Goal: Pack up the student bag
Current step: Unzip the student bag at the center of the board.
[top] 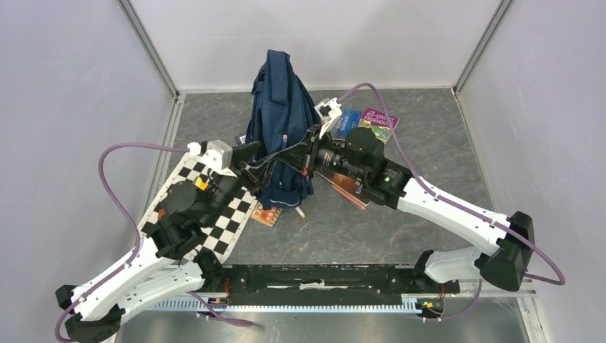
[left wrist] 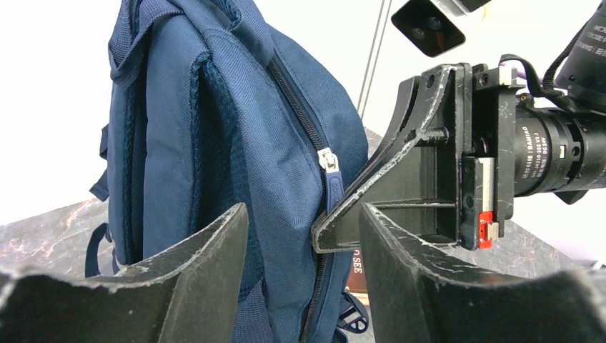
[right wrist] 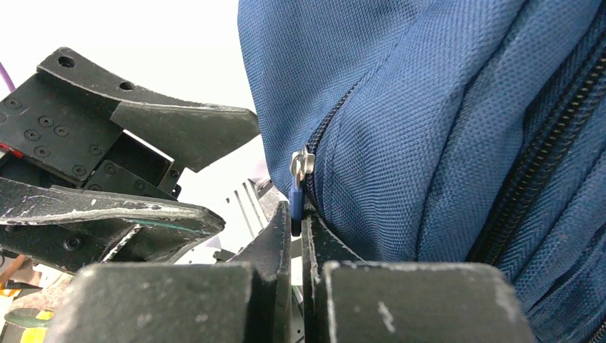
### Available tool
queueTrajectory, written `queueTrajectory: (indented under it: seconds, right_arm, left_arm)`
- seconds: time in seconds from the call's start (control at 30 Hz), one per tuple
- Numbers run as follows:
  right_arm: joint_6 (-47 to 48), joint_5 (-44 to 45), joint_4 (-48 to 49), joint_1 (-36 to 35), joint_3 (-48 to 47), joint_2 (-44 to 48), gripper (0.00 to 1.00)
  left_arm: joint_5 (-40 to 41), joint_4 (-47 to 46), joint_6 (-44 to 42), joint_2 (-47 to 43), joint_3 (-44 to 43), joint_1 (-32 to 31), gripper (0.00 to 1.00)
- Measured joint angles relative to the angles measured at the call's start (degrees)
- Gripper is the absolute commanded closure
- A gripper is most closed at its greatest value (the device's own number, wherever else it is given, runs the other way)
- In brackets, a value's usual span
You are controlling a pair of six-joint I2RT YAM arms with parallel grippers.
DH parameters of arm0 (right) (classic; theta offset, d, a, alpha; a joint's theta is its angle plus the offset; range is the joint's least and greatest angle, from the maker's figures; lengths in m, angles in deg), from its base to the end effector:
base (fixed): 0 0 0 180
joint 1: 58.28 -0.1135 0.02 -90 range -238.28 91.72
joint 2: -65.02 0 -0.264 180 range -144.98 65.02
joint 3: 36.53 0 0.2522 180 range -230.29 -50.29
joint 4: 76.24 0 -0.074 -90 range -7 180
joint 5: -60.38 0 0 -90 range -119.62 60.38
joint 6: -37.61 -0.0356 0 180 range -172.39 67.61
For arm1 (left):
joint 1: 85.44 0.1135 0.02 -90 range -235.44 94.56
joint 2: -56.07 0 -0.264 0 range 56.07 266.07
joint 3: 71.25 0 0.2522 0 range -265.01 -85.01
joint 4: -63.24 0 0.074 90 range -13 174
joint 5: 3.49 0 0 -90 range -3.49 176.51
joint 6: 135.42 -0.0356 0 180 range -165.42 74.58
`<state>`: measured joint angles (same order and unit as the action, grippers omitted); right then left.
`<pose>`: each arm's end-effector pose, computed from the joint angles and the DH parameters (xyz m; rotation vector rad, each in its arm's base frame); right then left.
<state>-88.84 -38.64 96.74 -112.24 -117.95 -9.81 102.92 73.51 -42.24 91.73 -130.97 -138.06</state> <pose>0.1782 0.2544 0.3964 -0.4007 1.7043 1.3263 0.0935 -0.1058 0.3960 0.3379 1.3254 -0.6312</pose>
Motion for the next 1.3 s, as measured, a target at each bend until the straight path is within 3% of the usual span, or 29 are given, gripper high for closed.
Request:
queueTrajectory:
  seconds: [0.23,0.37,0.57,0.77,1.3]
  right_arm:
    - [-0.66,-0.02,-0.17,-0.02,-0.07,-0.04,1.00]
    - [-0.63,-0.02,-1.40,-0.02,-0.63,-0.04,1.00]
    - [-0.57,0.02,-2.47,-0.02,-0.72,0.11,1.00]
    - [-0.63,-0.07,-3.72,-0.02,-0.83,0.81,1.00]
    - [-10.23,5.11,-1.70,-0.17,-0.90,4.98,1.00]
  left_arm:
    - [5.88,3.10,0.15,4.07,-3.52,0.00,0.34]
    - [8.57,3.87,1.44,6.03,-5.38,0.00,0.39]
    - [10.34,4.09,3.39,8.13,-6.82,0.50,0.62]
    - [8.44,3.89,4.87,7.82,-6.29,1.11,0.98]
    - [1.73,-1.22,4.87,-0.59,3.10,1.55,0.98]
